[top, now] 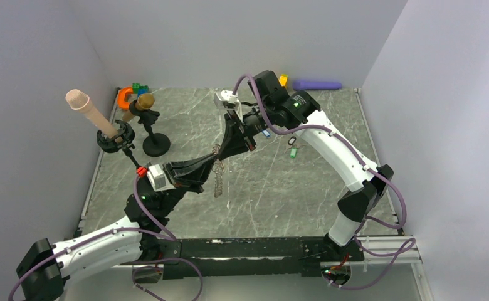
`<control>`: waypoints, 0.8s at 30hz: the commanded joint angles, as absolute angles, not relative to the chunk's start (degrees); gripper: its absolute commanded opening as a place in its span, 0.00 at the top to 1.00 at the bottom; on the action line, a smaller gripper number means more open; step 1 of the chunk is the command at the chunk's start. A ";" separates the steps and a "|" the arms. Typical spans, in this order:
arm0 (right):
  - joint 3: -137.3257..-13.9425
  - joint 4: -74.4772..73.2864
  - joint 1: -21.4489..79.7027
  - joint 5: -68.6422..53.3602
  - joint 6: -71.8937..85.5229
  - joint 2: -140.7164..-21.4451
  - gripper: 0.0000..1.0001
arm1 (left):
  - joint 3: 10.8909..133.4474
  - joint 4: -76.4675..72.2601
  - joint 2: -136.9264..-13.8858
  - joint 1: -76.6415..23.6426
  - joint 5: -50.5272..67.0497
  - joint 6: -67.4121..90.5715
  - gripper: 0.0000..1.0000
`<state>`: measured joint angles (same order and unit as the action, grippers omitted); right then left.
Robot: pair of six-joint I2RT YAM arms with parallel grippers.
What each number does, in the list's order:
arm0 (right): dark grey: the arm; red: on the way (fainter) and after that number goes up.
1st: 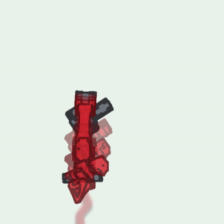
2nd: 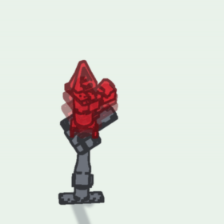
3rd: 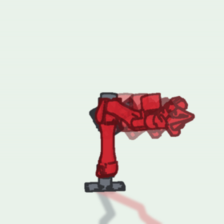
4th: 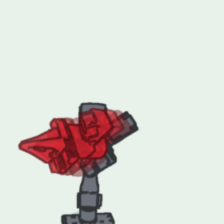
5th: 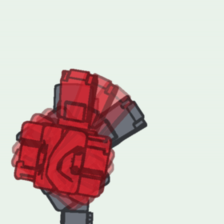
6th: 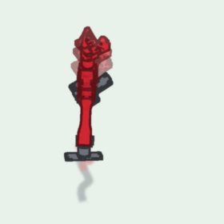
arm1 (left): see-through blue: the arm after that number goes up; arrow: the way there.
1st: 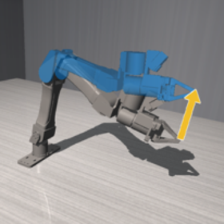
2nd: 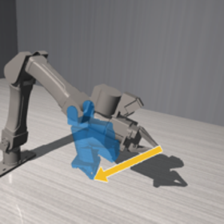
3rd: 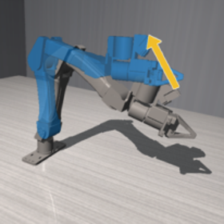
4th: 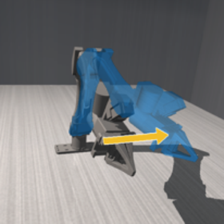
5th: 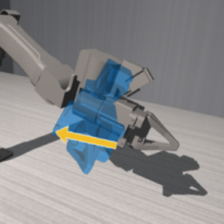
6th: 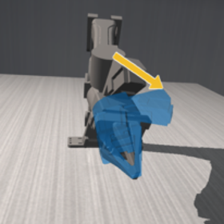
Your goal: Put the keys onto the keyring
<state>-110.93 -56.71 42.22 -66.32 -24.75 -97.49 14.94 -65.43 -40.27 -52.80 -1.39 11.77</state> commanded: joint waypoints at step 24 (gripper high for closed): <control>-113.19 -61.30 42.39 -69.97 -29.64 -97.16 0.85 | 14.76 -66.15 -36.04 -52.48 -1.16 13.02 1.00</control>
<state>-111.42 -59.59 42.94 -67.07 -29.43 -97.84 14.35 -61.69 -36.84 -52.80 -0.58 13.02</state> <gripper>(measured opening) 0.124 0.012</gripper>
